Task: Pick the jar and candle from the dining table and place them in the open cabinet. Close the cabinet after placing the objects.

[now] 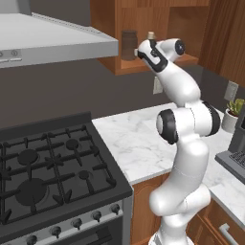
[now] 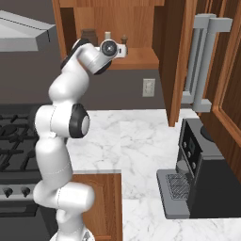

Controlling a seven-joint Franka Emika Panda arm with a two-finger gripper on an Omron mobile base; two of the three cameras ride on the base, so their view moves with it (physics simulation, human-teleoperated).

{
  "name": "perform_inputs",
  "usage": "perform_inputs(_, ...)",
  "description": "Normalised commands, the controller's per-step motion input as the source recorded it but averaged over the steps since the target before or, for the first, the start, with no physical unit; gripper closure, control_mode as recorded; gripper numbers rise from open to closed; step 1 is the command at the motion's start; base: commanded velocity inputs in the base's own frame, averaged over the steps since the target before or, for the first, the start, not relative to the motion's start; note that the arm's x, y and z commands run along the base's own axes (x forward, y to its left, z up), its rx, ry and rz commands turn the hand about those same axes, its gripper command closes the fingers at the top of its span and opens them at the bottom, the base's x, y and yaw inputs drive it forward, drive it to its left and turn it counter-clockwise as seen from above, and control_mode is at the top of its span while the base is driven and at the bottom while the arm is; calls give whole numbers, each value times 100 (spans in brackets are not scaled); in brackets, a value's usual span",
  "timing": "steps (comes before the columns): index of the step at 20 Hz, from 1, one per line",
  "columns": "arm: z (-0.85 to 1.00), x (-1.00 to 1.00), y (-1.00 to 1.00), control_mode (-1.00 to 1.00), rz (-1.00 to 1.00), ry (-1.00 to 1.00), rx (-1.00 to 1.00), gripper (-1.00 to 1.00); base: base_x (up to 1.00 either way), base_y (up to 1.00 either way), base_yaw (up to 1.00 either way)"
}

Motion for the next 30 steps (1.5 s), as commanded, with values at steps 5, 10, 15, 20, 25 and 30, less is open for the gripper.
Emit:
perform_inputs(5,-4,30,8,-100,0,0,-2,100,0,0,0)
perform_inputs(10,-3,38,25,-100,0,0,-6,-100,0,0,0)
perform_inputs(15,0,2,-1,-100,0,0,0,-100,0,0,0)
perform_inputs(20,0,-8,-23,-100,0,-4,0,-100,0,0,0)
perform_inputs(25,0,-23,-23,-100,0,-5,0,-100,0,0,0)
perform_inputs(30,0,-30,-2,-100,-3,0,0,-100,0,0,0)
